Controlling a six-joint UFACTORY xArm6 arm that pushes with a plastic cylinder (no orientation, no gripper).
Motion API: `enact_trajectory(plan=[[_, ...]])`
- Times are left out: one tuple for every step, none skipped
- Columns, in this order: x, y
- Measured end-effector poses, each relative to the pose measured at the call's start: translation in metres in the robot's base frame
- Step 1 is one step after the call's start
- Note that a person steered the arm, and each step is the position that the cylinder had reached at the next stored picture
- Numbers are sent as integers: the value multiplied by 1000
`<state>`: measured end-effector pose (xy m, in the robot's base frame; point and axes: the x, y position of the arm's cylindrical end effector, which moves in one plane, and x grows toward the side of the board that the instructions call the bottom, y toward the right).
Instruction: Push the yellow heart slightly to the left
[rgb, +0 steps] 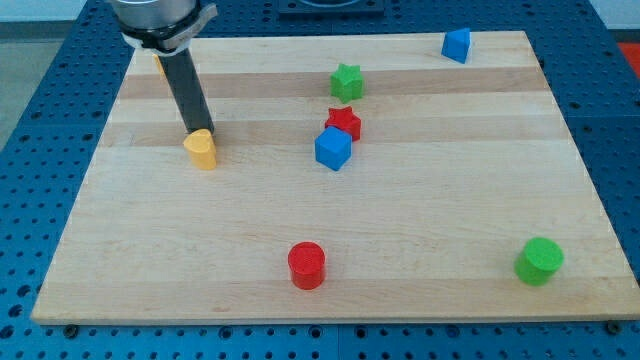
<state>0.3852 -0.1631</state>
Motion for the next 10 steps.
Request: enact_trajectory(plan=[[1,32],[1,63],[20,63],[38,58],[35,57],[28,49],[26,47],[17,30],[16,10],[16,2]])
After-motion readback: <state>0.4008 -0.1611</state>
